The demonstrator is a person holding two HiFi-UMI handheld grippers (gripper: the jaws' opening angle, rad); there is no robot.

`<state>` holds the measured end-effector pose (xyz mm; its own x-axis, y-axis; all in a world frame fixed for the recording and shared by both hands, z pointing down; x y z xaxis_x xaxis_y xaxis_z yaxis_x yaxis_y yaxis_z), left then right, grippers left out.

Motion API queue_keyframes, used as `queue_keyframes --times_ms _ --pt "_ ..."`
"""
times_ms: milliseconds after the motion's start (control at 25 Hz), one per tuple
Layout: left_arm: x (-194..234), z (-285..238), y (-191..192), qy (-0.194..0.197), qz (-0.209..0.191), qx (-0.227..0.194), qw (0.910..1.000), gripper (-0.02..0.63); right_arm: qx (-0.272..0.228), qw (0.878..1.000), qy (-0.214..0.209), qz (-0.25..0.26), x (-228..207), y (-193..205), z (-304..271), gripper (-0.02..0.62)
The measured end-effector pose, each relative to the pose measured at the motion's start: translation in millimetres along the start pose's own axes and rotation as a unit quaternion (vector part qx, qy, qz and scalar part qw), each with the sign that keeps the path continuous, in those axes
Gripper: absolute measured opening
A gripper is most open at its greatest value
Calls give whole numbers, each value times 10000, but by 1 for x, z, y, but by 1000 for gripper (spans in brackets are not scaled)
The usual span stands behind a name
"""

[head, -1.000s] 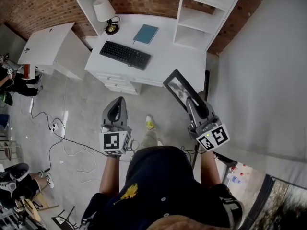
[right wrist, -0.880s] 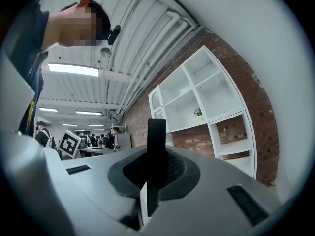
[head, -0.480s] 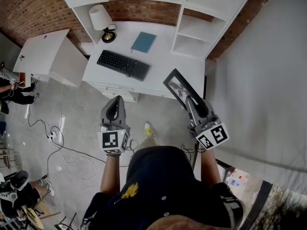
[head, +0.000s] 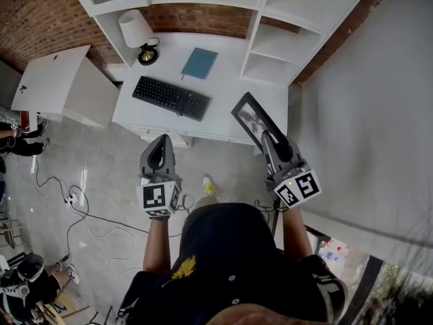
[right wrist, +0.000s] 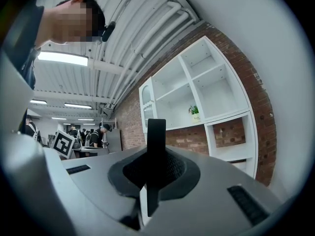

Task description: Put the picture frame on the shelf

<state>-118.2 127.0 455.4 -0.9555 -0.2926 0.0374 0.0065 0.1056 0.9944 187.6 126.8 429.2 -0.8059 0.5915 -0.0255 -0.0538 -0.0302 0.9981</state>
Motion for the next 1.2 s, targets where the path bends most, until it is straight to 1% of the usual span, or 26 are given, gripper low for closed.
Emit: queue_keyframes --times_ms 160,280,360,440,560,760,920,1080,1200 --pt "17 -12 4 -31 74 59 10000 17 41 9998 175 35 -6 -1 -16 15" --pt "30 -26 0 -52 82 -10 10000 17 138 9992 317 219 -11 -1 -35 15" --pt "39 -33 -1 -67 106 -30 9999 17 199 9988 305 320 -10 0 -49 15" --pt "48 -39 1 -70 127 -11 9999 17 145 9993 218 253 -6 -1 -61 15" --pt "59 -50 2 -45 112 7 9999 17 164 9987 230 418 -6 -2 -77 15" --pt "71 -67 -1 -12 142 -5 9999 17 171 9991 277 276 -11 1 -90 15" --pt "74 -82 1 152 139 37 9998 17 135 9992 377 -21 -18 1 -94 15" --pt "72 -95 4 306 123 51 9994 17 270 9975 514 411 -19 1 -98 15" --pt "70 -101 9 357 144 132 9992 17 333 9969 527 470 -19 4 -100 15"
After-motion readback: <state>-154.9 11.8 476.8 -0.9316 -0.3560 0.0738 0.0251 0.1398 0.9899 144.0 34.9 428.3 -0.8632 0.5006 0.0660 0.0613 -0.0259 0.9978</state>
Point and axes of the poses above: the fingertips, and each gripper's own axes: z backward along the fingers, x to its left, y out of its underside, the point moved 6 cm from there along z, backward along the fingers, and after that the axes turned 5 degrees about z, right-handed, at the moved point
